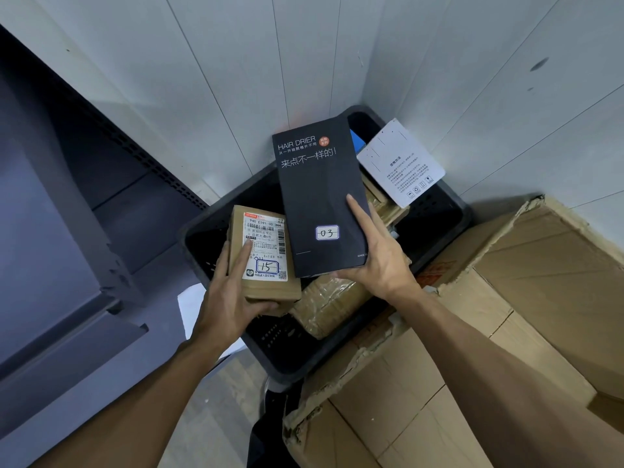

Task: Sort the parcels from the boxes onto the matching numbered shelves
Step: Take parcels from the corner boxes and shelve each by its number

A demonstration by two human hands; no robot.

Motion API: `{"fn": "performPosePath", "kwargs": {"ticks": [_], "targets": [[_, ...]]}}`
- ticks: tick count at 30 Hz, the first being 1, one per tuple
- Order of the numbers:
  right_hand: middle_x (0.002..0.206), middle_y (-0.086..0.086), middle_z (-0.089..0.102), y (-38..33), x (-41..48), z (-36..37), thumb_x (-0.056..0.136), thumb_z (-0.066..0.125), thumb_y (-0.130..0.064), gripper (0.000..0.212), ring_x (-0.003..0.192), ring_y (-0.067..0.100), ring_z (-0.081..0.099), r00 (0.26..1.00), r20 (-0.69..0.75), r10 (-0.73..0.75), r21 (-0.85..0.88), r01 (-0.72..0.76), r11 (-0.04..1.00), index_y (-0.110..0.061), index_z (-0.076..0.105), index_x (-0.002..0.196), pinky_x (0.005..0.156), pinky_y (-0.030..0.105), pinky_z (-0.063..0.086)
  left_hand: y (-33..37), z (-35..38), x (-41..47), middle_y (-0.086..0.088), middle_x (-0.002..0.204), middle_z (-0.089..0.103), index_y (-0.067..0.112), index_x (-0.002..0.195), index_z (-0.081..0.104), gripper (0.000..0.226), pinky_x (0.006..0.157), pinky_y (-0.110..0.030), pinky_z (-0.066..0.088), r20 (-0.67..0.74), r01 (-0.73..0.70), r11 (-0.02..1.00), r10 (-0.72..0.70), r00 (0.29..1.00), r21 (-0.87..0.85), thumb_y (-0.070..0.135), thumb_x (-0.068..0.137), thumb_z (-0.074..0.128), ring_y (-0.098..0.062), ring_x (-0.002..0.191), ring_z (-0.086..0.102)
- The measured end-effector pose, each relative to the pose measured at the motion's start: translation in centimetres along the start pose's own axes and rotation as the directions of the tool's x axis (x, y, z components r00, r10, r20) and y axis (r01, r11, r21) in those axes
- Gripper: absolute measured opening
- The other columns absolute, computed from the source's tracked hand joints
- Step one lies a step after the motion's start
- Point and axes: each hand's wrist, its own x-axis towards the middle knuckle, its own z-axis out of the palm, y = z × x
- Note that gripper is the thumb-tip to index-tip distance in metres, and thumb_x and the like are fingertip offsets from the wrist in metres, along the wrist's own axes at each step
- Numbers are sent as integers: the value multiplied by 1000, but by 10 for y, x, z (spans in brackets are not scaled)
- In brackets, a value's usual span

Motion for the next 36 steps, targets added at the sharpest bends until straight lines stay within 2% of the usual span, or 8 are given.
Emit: {"fn": "performPosePath", "kwargs": {"ticks": [3, 7, 16, 24, 26, 29, 33, 36], "targets": [[168, 1, 6, -5, -3, -3, 61, 94, -37, 128, 145, 26, 37, 1000, -14, -11, -24, 10, 1000, -44, 11, 158, 111, 49, 42, 1, -4, -2, 1, 166, 12, 25, 157, 26, 124, 111, -28, 32, -25, -17, 1000, 17, 1000, 19, 21, 55, 98, -18, 145, 31], [168, 0, 3, -16, -6, -7, 61, 94, -37, 126, 144, 27, 36, 999, -32, -9, -33, 8, 999, -41, 13, 158, 113, 49, 39, 4, -10, -7, -1, 166, 13, 26, 157, 26, 124, 110, -43, 41, -40, -25, 998, 27, 999, 49, 25, 55, 98, -24, 144, 34], [168, -7, 3, -42, -20, -45, 59, 95, -40, 129, 147, 24, 30, 998, -55, -4, -59, 1, 998, -41, 13, 159, 116, 50, 34, 38, -30, -28, -3, 165, 16, 28, 157, 25, 124, 108, -46, 45, -90, -64, 998, 63, 994, -7, 30, 55, 97, -21, 143, 35], [167, -9, 10, -79, -63, -112, 59, 96, -33, 129, 145, 20, 33, 993, -115, 6, -4, -7, 1000, -37, 15, 159, 116, 47, 36, 113, -64, -56, 1, 166, 7, 36, 154, 17, 124, 110, -27, 31, -73, -97, 994, 93, 993, -48, 30, 58, 96, -2, 140, 21], [167, -9, 11, -86, -79, -128, 59, 96, -29, 128, 146, 16, 32, 992, -123, 30, 33, -26, 999, -36, 17, 159, 118, 39, 33, 126, -69, -62, 0, 166, 7, 34, 154, 18, 123, 113, -22, 26, -76, -124, 990, 119, 990, -66, 27, 58, 96, 2, 141, 17], [167, -8, 10, -93, -104, -146, 62, 95, -27, 124, 145, 10, 30, 989, -132, 60, 54, -53, 997, -33, 18, 159, 110, 19, 26, 145, -74, -72, -2, 166, 6, 30, 157, 19, 125, 114, -27, 26, -60, -120, 991, 117, 991, -51, 29, 59, 96, -2, 143, 15], [167, -10, 9, -84, -133, -155, 64, 95, -25, 122, 133, -8, 21, 987, -124, 101, 85, -91, 992, -33, 18, 159, 102, 4, 18, 156, -67, -84, -4, 166, 8, 32, 156, 16, 125, 113, -32, 31, -27, -146, 989, 146, 989, -18, 31, 59, 96, -5, 141, 17], [167, -12, 11, -67, -146, -150, 62, 95, -25, 123, 132, -9, 22, 983, -122, 139, 98, -128, 987, -35, 19, 158, 105, 7, 22, 155, -54, -87, -6, 165, 13, 30, 155, 21, 125, 115, -39, 35, -10, -157, 988, 156, 988, -17, 33, 56, 97, -16, 145, 25]]}}
